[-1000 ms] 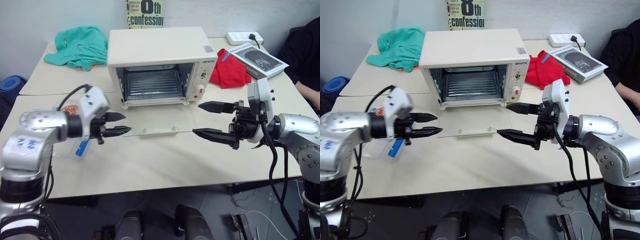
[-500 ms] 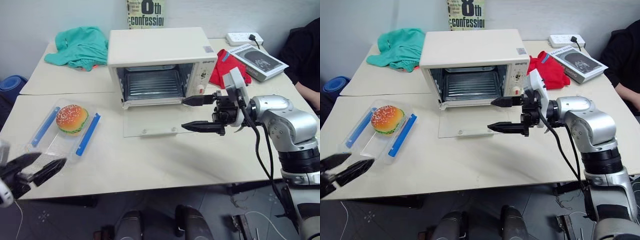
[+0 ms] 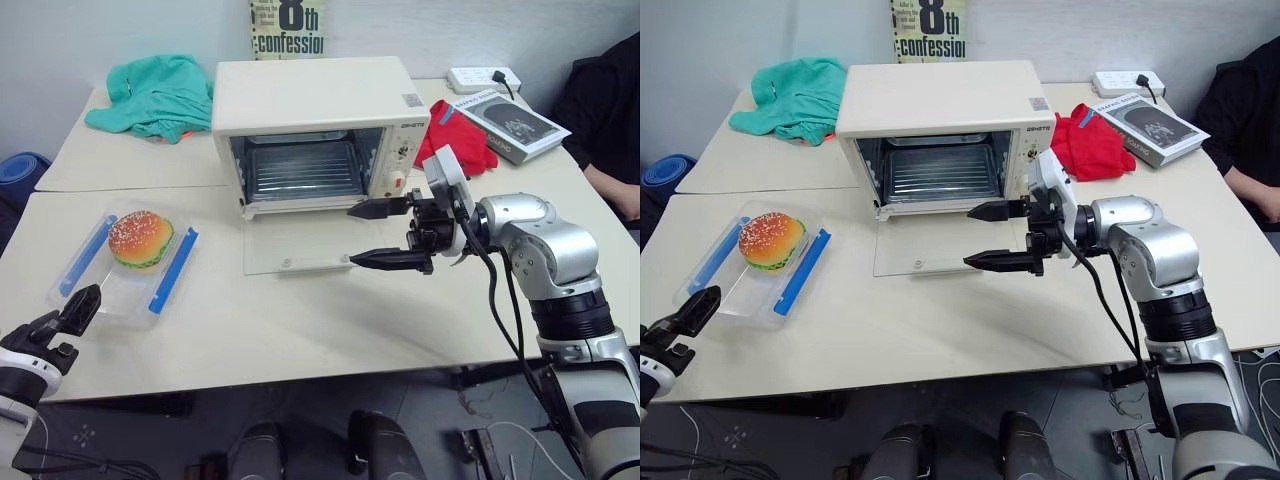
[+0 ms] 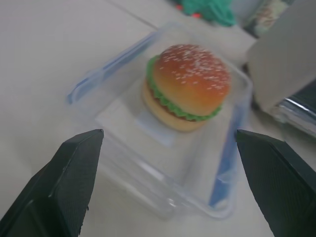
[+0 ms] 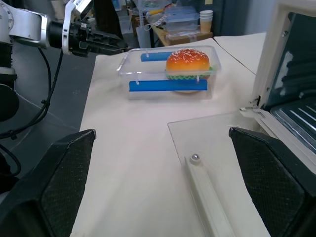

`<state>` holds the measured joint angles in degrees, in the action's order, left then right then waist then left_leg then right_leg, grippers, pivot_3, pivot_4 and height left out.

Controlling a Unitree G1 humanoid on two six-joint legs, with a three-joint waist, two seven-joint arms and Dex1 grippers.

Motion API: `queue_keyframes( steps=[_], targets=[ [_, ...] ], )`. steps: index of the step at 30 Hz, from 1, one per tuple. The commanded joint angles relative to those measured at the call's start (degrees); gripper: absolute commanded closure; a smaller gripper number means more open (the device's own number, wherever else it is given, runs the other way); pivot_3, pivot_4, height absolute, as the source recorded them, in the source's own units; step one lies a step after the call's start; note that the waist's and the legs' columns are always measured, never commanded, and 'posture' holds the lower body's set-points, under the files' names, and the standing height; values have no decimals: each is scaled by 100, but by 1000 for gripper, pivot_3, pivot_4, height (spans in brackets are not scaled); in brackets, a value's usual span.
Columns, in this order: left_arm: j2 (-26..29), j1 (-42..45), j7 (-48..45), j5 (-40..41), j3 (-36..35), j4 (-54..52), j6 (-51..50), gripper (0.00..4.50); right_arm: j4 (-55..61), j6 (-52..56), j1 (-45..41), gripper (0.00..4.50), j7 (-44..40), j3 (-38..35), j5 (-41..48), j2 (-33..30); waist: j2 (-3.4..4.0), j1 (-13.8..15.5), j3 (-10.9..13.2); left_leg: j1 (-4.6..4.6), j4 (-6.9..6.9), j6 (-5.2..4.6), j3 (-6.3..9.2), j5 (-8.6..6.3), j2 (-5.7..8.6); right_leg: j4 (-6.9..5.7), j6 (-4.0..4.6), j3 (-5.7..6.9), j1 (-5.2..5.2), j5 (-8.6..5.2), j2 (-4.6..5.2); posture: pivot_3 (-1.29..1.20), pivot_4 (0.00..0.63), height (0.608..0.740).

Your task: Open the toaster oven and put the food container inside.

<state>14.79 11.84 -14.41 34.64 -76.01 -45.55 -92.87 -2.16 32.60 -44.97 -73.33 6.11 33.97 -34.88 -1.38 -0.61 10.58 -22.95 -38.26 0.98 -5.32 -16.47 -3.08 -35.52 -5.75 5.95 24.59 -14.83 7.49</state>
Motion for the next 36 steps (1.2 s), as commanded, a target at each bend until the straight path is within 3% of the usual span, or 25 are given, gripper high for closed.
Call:
queue_keyframes(
  steps=[1, 8, 14, 17, 19, 24, 29, 31, 36],
  targets=[
    [80, 28, 1035, 552, -105, 242, 37, 18, 267, -22, 48, 0, 98, -219, 48, -16, 0, 6, 0, 0, 0, -1, 0, -1, 0, 1, 0, 0, 0, 0, 0, 0, 150, 740],
    [163, 284, 3784, 2279, 310, 1220, 37, 18, 585, 50, 287, 0, 384, -329, 176, 19, -3, 67, -2, 0, -3, -10, 7, -8, 3, 2, 0, -1, -2, 0, 8, 0, 150, 740],
    [670, 306, 5977, 4338, 788, 2131, 37, 18, 1031, 179, 608, 0, 615, -429, 309, 39, -3, 45, -2, 17, 3, 1, 17, -13, 3, -2, 0, -14, -3, 0, 11, 0, 150, 740],
    [1447, -615, 7670, 6595, 1780, 2647, 1515, 638, 1224, 235, 740, 0, 698, -492, 380, -11, -10, 21, -2, 35, 14, 10, 12, -20, -10, 0, 2, -31, -3, -1, 5, 0, 150, 740],
    [1982, -1118, 8374, 7570, 2341, 2793, 2419, 1251, 1308, 276, 794, 0, 752, -554, 415, -47, -11, 24, -2, 58, 17, 20, -3, -35, -53, -4, 10, -52, -6, -6, 7, 0, 150, 740],
    [2662, -1477, 8552, 7836, 2992, 2839, 3352, 2758, 1466, 379, 872, 0, 829, -695, 513, -126, -9, 60, -1, 66, 17, 1, -15, -54, -52, 19, 31, -52, -7, -17, -2, 0, 150, 740],
    [3345, -1525, 8305, 7836, 3299, 3216, 3513, 4238, 1584, 492, 981, 0, 929, -831, 630, -205, -7, 53, 0, 65, 18, -2, -24, -58, -40, 23, 44, -38, -4, -24, -11, 0, 150, 740],
    [3564, -1440, 8127, 7836, 3388, 3332, 3504, 4436, 1622, 671, 1018, 0, 957, -912, 776, -259, -6, 42, 1, 65, 21, 1, -24, -59, -43, 21, 52, -28, -2, -29, -13, 0, 150, 740],
    [4791, -1192, 6959, 7836, 3861, 3917, 2908, 4441, 1828, 989, 1184, 0, 892, -1129, 1107, -563, -4, 56, 2, 63, 24, 21, -21, -65, -61, 11, 83, 1, 5, -47, -31, 0, 150, 740]
  ],
)
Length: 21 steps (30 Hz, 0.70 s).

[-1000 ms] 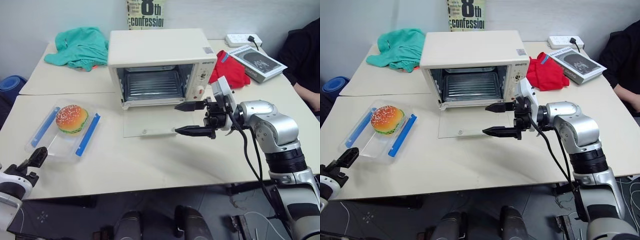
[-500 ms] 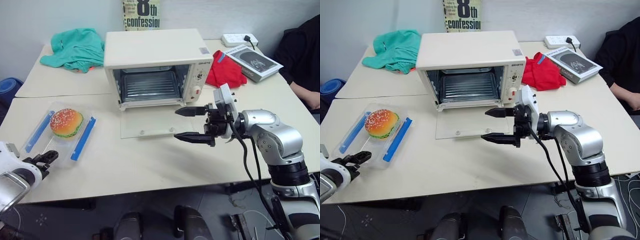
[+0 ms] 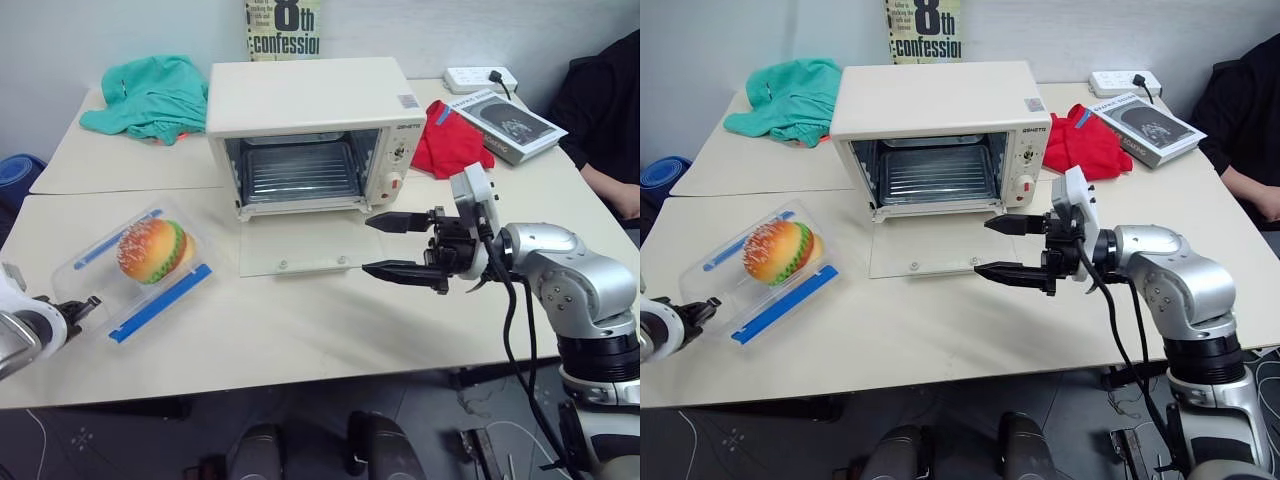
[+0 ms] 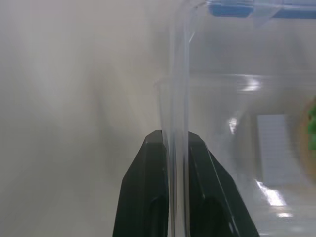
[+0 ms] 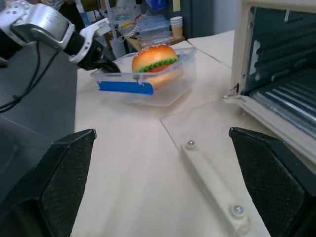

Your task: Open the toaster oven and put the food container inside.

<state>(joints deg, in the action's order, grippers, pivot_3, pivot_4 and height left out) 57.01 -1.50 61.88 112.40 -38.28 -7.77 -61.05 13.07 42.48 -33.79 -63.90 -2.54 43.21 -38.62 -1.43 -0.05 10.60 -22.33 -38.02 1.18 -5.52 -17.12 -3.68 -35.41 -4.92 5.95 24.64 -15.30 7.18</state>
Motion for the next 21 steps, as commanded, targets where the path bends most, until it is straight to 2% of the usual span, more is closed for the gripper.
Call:
queue_keyframes(
  steps=[1, 6, 11, 15, 21],
  targets=[
    [825, 207, -954, 31, 177, 255, -367, 4441, 347, -23, 101, 0, -27, -308, 170, -237, 1, 0, 0, -1, 3, 5, -3, 0, -3, 0, 4, 2, 1, -2, -4, 0, 150, 740],
    [1569, 934, -2696, -318, 641, 555, -723, 4441, 395, 28, 302, 0, 173, -634, 232, -450, 9, 10, 6, -3, 9, 11, -46, 0, -6, 8, 7, 10, 4, -5, -10, 0, 150, 740],
    [1692, 1532, -3391, -470, 1339, 279, -755, 4441, 523, 64, 552, 0, 368, -868, 305, -548, 10, 8, 7, -2, 14, 29, -55, 2, -9, 9, 6, 7, 10, -4, -13, 0, 150, 740],
    [1392, 2263, -3343, -459, 2369, -74, -658, 4441, 691, 66, 839, 0, 532, -1092, 379, -631, 11, 20, 9, -3, 20, 43, -61, 8, -9, 12, 3, 0, 14, -3, -14, 0, 150, 740],
    [470, 3614, -1876, 44, 3755, 129, -198, 4441, 1030, 148, 1196, 0, 841, -1612, 635, -768, 1, 79, 16, -4, 18, 44, -59, 14, -10, 16, -7, -6, 10, 3, -18, 0, 150, 740]
  ],
)
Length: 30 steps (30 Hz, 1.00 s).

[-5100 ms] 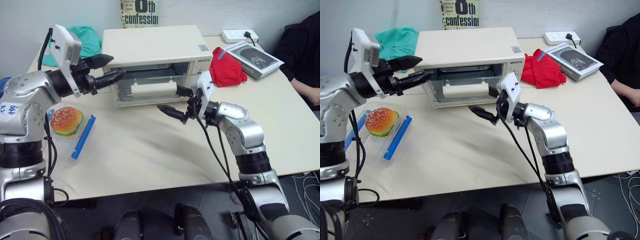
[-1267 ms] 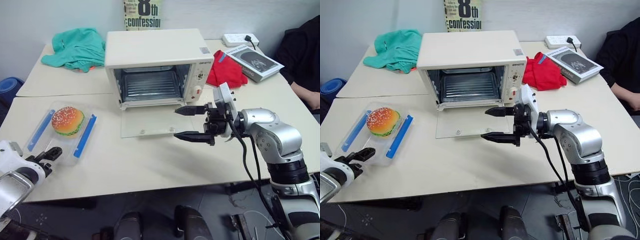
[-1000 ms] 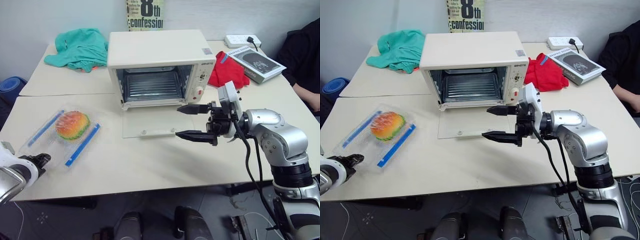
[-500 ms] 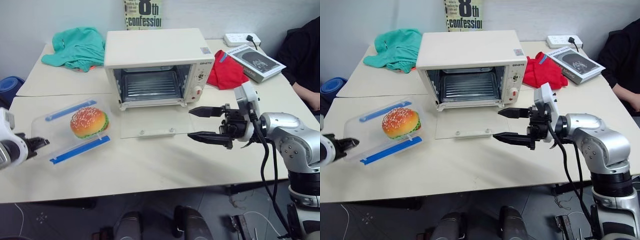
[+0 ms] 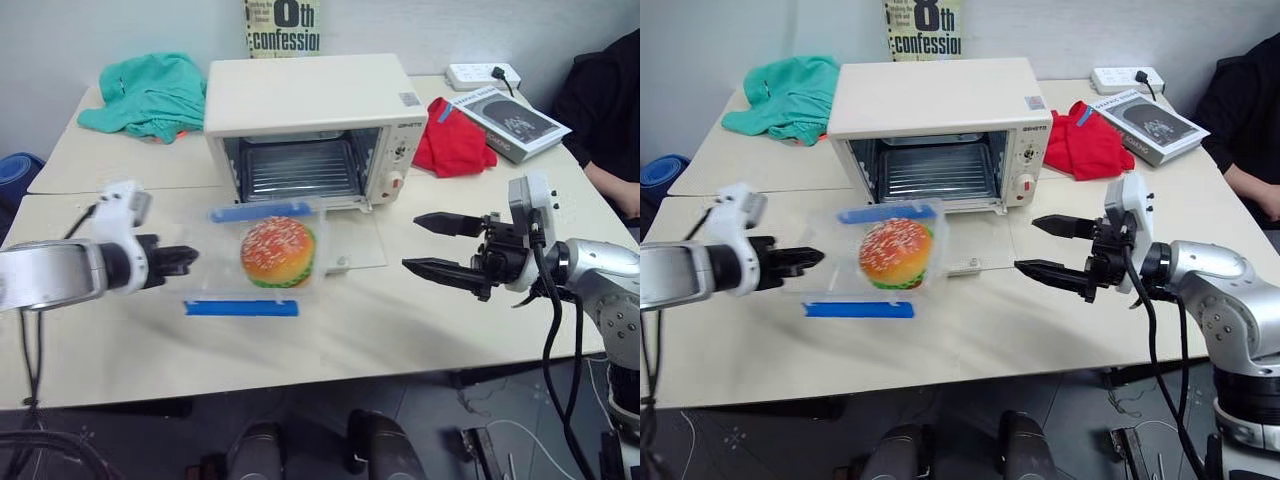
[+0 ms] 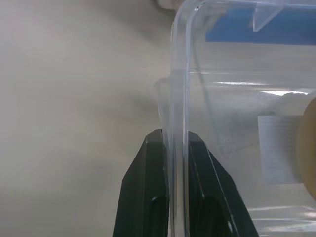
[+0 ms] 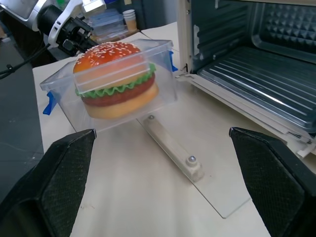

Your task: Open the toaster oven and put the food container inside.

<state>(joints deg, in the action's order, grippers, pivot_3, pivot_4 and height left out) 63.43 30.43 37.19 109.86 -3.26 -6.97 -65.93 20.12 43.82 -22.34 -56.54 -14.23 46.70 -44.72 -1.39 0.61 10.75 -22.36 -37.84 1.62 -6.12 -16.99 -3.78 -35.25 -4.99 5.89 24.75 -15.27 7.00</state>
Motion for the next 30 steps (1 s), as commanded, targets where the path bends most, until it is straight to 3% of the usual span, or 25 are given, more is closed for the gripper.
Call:
queue_keyframes(
  steps=[1, 14, 19, 23, 30],
  targets=[
    [-334, 614, 791, 314, 366, 85, 329, 4441, 385, 52, 108, 0, 160, -556, 372, -182, -4, 19, 2, 1, -1, 1, -2, 1, -1, 1, -4, -4, 0, 2, -3, 0, 150, 740],
    [-1606, 1759, 2618, 314, 999, 583, 473, 4441, 960, 5, 659, 0, 775, -748, 707, -154, -11, 90, 6, 2, -19, -7, 0, 9, -3, 16, -30, -33, -17, 17, -29, 0, 150, 740],
    [-1965, 1904, 2862, 314, 958, 792, 551, 2953, 911, -99, 633, 0, 973, -683, 621, -86, -11, 98, 6, 1, -24, -11, 1, 12, -1, 18, -37, -40, -20, 21, -31, 0, 150, 740],
    [-2102, 1949, 2326, 314, 728, 815, 420, 1771, 884, -146, 650, 0, 1046, -659, 618, -86, -11, 91, 6, 1, -24, -12, -1, 14, 0, 18, -40, -44, -20, 23, -32, 0, 150, 740],
    [-1634, 1441, 851, 314, -64, 411, 302, 1771, 911, -82, 758, 0, 1101, -678, 694, -119, -11, 78, 6, 2, -22, -11, -4, 14, -1, 19, -40, -45, -18, 23, -34, 0, 150, 740]
  ],
)
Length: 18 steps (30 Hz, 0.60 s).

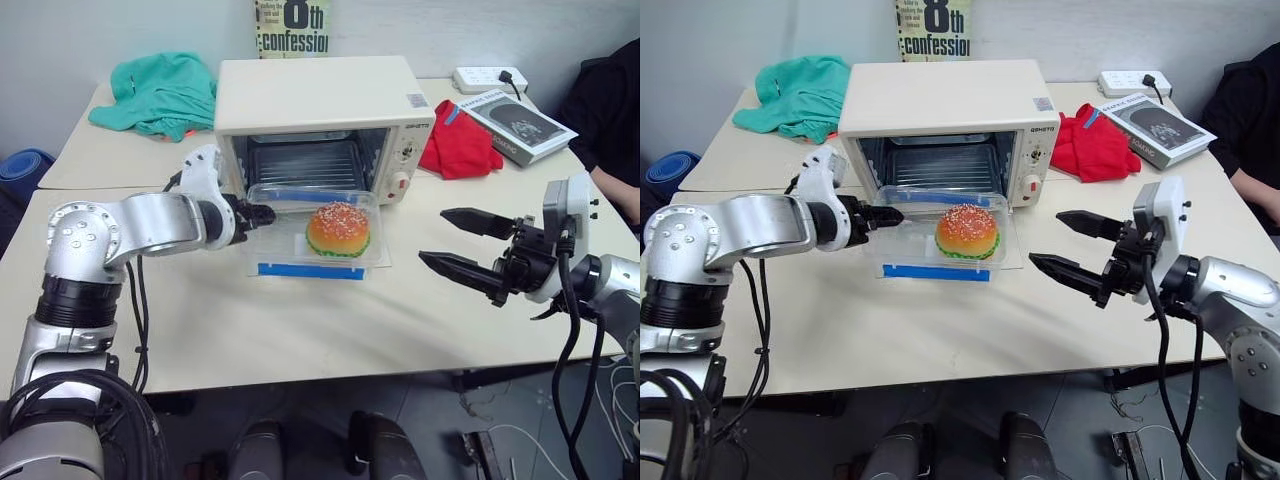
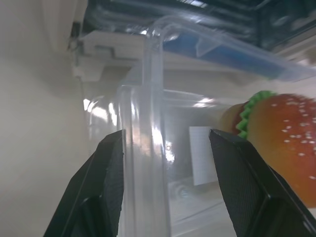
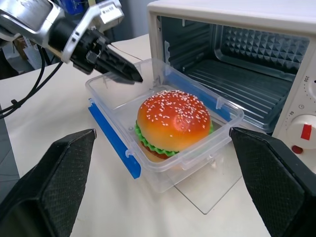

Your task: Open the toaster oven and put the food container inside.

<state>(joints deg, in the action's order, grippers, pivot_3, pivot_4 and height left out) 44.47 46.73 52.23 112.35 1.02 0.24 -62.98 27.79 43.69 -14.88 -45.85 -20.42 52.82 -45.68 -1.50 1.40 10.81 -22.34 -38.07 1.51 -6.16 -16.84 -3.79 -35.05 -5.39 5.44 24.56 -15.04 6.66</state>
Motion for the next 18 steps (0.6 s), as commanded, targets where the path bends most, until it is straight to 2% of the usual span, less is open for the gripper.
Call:
queue_keyframes(
  steps=[1, 3, 6, 8, 10, 12, 14, 16, 18],
  targets=[
    [302, -310, -1009, 15, -703, -371, 73, 1771, 145, -50, 18, 0, 46, -51, 96, -23, 0, -2, 0, 1, 0, 0, -1, 0, 0, -1, 0, -2, 0, 0, 0, 0, 150, 740],
    [366, -515, -1689, -169, -1054, -417, 154, 1771, 150, -17, 28, 0, 66, -41, 135, -25, 0, 1, 0, 2, 0, 0, -3, 0, 0, 0, 0, -2, 1, 0, 0, 0, 150, 740],
    [488, -797, -2818, -873, -1444, -346, 279, 1771, 151, 42, 34, 0, 53, -17, 216, -43, 0, 9, 0, 2, -1, -2, -3, 0, 0, 1, 1, 0, -1, 0, 0, 0, 150, 740],
    [481, -959, -3906, -1174, -1757, -427, 333, 2170, 160, 127, 34, 374, 70, -17, 357, -30, 0, 12, 0, 2, 0, -2, -4, 0, 0, 2, 1, 1, -1, 0, -1, 0, 150, 740],
    [574, -1169, -5268, -1471, -1999, -681, 247, 2666, 216, 233, 62, 906, 82, -44, 551, -26, 0, 12, 0, -1, 0, -3, -3, -1, 0, 4, 1, 3, 0, 0, 0, 0, 150, 740],
    [904, -1530, -6724, -2267, -1887, -1085, 292, 3296, 306, 305, 127, 1606, 90, -4, 658, -44, 0, 5, 0, -4, 3, -6, -5, -4, -1, 14, 1, 5, 1, 0, -1, 0, 150, 740],
    [1288, -1980, -7908, -3416, -1484, -1326, 722, 3871, 473, 323, 273, 2262, 139, 138, 676, 24, 0, 5, 0, -5, 8, -6, -10, -6, -1, 20, 2, 5, 4, -1, -1, 0, 150, 740],
    [1531, -2318, -8931, -4199, -1175, -1526, 1152, 4406, 669, 232, 516, 2870, 212, 411, 465, 130, 3, 4, -2, 1, 18, -3, -12, -9, -1, 27, 5, 5, 4, -3, -1, 0, 150, 740],
    [1625, -2455, -9608, -4642, -1006, -1674, 1428, 4500, 751, 168, 655, 3482, 290, 540, 372, 206, 4, 3, 0, 1, 29, -1, -17, -10, -5, 33, 11, 6, 9, -6, -2, 0, 150, 740]
  ],
)
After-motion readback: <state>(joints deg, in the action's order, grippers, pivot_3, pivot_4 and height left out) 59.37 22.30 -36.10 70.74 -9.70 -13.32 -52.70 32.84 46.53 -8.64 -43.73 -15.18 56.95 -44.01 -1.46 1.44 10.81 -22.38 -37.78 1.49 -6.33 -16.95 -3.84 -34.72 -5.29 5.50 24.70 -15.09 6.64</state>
